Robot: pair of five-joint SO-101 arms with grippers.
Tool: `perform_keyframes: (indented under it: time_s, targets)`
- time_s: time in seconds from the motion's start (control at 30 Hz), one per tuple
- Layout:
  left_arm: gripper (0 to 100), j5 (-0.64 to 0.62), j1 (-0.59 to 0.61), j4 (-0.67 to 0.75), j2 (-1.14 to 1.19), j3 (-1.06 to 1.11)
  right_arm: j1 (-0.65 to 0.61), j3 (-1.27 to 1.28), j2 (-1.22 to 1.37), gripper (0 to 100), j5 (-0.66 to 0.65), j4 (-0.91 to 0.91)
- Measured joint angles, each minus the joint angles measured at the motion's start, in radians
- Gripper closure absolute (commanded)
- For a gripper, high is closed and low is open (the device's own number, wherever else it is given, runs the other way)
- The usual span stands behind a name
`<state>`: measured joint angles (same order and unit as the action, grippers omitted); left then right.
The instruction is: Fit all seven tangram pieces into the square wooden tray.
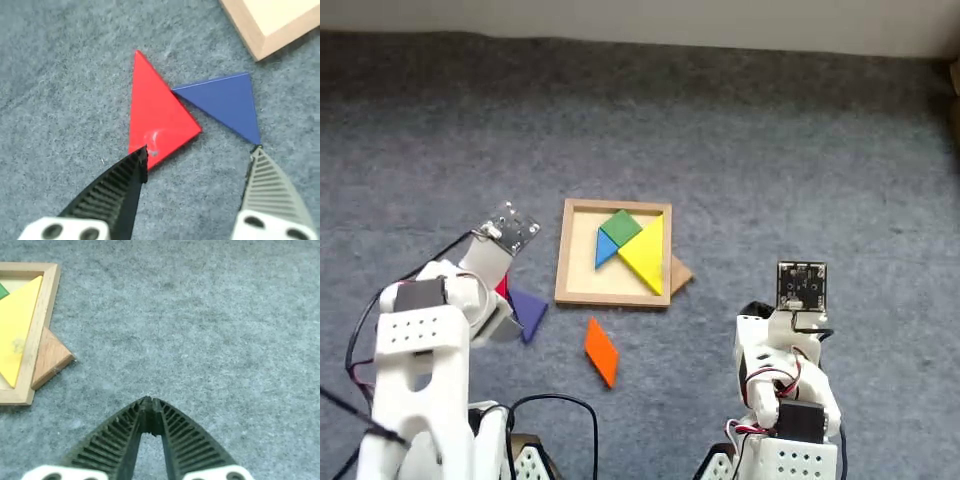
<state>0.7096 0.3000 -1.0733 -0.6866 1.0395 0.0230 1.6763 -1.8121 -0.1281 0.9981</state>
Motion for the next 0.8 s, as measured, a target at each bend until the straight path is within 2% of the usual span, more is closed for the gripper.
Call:
perform_keyframes:
  time_s: [0.3,0.8]
  targets:
    - [69,-0.005,0.048,0.002,0.321,-0.166,0.0,0.0,0.0,97.4,0.0,0.0]
    - [69,-0.005,0.048,0.044,0.358,-0.173,0.0,0.0,0.0,97.4,0.0,0.0]
